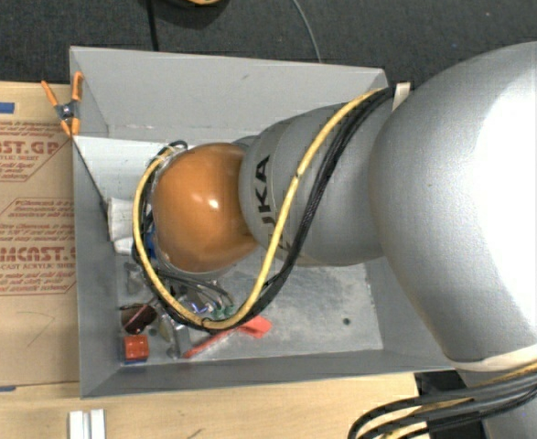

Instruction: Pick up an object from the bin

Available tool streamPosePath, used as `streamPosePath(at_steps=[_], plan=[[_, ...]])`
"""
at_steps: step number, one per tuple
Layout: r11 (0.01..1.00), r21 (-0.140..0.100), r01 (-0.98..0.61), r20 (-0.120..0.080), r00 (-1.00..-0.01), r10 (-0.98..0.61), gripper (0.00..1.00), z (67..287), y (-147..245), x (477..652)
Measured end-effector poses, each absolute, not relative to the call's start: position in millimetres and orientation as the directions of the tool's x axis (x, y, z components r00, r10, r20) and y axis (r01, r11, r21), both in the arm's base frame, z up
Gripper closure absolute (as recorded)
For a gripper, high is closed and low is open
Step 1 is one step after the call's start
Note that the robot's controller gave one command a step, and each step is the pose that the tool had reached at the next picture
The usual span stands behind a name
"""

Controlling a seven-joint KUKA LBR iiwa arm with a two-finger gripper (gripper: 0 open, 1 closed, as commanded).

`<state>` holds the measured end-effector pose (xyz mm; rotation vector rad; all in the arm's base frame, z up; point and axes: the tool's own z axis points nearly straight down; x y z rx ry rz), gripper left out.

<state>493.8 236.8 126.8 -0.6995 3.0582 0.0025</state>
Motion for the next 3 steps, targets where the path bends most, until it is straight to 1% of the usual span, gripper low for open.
streamPosePath(at_steps=[1,2,3], plan=[[0.889,0.004,-0.458,-0.002,-0.889,-0.458,0.0,67.5,233.5,509.2],[0.81,-0.001,-0.586,-0.006,-0.81,-0.586,1.0,70.2,246.2,519.3],[0.81,-0.001,-0.586,-0.006,-0.81,-0.586,1.0,70.2,246.2,519.3]])
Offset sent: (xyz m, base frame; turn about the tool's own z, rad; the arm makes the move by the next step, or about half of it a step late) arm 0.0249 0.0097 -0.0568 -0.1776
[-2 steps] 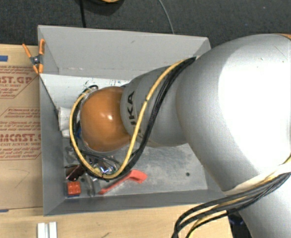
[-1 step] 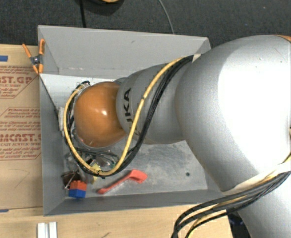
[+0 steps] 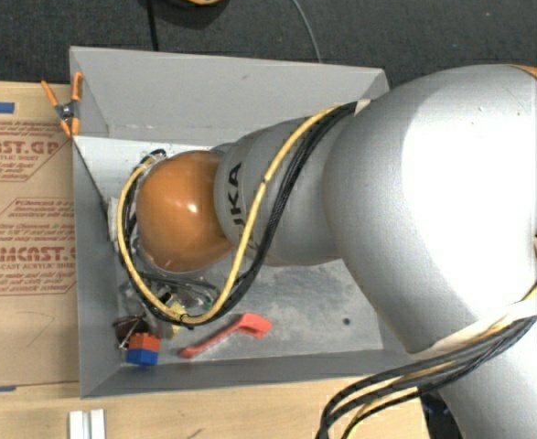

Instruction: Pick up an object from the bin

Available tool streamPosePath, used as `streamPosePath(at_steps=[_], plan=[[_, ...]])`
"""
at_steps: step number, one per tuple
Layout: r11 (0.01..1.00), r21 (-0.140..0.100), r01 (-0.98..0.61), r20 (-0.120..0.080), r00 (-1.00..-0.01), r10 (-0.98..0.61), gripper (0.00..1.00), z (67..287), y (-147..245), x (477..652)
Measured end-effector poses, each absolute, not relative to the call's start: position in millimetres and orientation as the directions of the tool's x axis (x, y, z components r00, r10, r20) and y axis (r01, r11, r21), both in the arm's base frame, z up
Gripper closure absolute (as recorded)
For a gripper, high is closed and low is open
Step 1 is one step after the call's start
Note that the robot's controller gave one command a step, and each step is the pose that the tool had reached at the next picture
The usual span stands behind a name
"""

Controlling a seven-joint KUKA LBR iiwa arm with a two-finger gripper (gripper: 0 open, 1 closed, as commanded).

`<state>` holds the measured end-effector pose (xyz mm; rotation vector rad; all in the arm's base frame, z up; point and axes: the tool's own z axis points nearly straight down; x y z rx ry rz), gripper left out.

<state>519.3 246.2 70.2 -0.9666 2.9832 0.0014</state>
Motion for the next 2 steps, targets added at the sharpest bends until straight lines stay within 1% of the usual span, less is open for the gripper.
streamPosePath(at_steps=[2], plan=[[0.811,0.0,-0.586,-0.006,-0.811,-0.586,1.0,74.4,246.4,518.9]])
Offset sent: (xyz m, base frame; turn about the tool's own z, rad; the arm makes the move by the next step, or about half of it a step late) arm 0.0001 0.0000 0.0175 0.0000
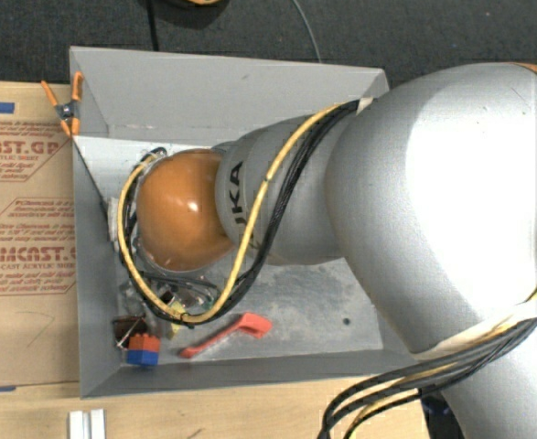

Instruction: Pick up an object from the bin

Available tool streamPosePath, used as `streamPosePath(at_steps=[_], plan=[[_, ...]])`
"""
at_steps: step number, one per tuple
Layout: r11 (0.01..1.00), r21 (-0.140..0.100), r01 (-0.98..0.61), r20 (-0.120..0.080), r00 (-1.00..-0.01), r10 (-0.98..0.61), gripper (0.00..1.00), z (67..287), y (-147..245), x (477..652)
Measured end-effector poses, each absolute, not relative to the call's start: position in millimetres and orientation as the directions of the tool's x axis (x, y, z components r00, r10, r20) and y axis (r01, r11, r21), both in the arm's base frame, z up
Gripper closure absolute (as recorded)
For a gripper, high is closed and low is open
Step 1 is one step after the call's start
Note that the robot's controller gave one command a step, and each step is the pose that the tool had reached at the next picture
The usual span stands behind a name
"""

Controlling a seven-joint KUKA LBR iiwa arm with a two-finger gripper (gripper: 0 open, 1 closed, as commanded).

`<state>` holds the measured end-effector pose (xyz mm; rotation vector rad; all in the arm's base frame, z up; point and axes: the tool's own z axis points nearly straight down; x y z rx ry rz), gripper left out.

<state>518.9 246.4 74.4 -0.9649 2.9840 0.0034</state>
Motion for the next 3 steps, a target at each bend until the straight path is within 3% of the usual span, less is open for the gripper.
streamPosePath(at_steps=[3], plan=[[0.811,0.002,-0.586,-0.002,-0.811,-0.586,1.0,92.0,246.3,517.5]])
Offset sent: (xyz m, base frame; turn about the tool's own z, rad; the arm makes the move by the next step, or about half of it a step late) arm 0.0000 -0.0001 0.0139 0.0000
